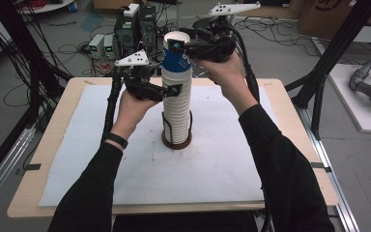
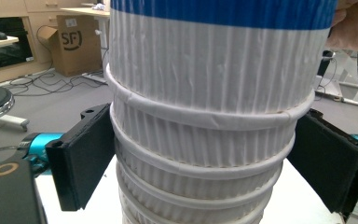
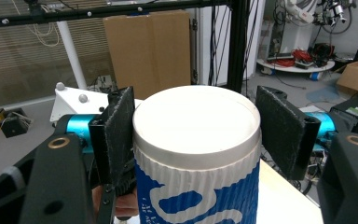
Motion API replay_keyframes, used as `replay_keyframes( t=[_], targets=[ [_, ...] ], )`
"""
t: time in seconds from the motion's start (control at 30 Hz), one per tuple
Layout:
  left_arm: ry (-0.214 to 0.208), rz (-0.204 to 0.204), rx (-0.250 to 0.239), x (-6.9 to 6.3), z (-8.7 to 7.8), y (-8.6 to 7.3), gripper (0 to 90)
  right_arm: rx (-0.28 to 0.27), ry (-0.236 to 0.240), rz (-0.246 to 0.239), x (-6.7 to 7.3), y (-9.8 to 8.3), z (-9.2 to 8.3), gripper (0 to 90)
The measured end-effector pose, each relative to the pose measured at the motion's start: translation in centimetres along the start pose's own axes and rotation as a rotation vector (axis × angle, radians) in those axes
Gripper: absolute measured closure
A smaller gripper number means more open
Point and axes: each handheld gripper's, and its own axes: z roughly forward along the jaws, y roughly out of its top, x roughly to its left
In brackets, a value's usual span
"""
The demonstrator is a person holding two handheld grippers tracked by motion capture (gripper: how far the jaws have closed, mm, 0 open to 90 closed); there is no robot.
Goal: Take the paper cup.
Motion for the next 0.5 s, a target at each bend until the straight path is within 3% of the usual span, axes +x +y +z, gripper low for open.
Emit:
replay_keyframes(
  t=[0.27,0.5],
  targets=[
    [0.001,0.002,-0.001,0.0,0.0,0.0,11.4,-0.031,0.006,-0.008,0.2,0.8,-0.5,32.0],
    [0.001,0.003,0.001,-0.1,0.0,0.0,11.4,-0.089,0.003,-0.038,0.8,2.6,-1.5,32.0]
  ],
)
